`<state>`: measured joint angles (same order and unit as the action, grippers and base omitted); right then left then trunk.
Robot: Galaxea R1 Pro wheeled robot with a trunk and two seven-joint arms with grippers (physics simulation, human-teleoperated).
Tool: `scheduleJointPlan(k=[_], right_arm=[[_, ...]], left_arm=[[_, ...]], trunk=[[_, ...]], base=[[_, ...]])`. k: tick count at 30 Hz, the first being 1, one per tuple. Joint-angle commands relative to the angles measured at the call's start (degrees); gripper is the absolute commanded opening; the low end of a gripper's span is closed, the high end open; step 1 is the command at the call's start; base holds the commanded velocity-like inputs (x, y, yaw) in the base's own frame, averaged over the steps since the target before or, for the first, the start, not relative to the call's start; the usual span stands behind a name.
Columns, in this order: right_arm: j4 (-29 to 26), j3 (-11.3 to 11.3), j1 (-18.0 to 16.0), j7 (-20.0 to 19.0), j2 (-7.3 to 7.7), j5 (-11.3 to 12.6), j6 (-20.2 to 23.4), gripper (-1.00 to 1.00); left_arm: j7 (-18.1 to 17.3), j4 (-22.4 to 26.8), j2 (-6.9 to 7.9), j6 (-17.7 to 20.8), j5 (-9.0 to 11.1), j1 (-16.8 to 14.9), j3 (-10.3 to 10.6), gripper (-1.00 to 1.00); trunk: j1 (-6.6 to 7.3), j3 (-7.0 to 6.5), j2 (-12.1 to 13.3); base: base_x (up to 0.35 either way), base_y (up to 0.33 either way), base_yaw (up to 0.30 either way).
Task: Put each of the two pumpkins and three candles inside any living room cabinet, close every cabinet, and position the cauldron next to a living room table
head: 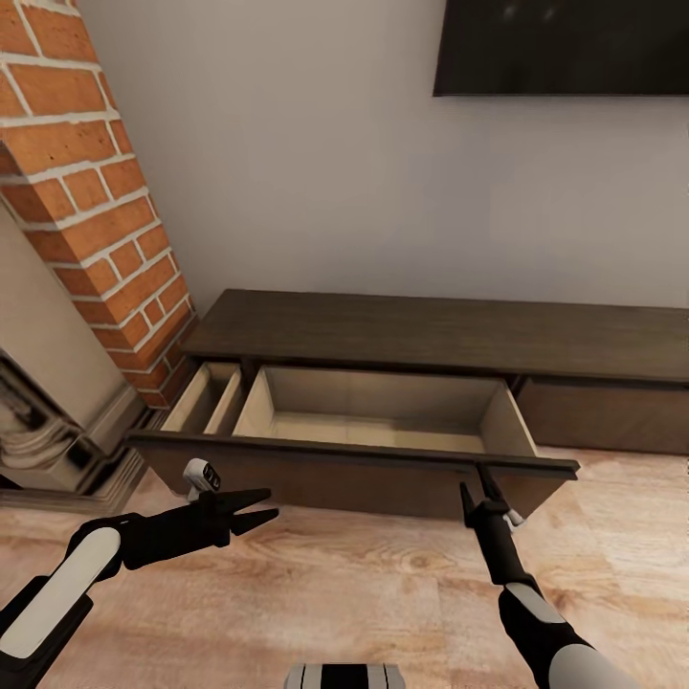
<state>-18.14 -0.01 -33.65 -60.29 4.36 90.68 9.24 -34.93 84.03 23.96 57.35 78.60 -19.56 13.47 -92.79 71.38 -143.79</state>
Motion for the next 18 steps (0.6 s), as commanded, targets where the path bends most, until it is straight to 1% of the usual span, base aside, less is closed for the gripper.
scheduleJointPlan(k=[1,18], right_arm=[[0.04,0.01,-0.02,-0.18,0.0,0.37,0.6,1.0],[0.04,0.09,-0.03,-0.11,-0.03,0.34,0.6,1.0]], left_arm=[[-0.23,-0.02,0.04,0.13,-0.03,-0.04,0.06,1.0],[-0.23,-0.01,0.04,0.13,-0.03,-0.04,0.06,1.0]], trunk=[[0.03,0.04,-0.02],[0.03,0.04,-0.02]], base=[[-0.127,0.0,0.0],[-0.068,0.0,0.0]])
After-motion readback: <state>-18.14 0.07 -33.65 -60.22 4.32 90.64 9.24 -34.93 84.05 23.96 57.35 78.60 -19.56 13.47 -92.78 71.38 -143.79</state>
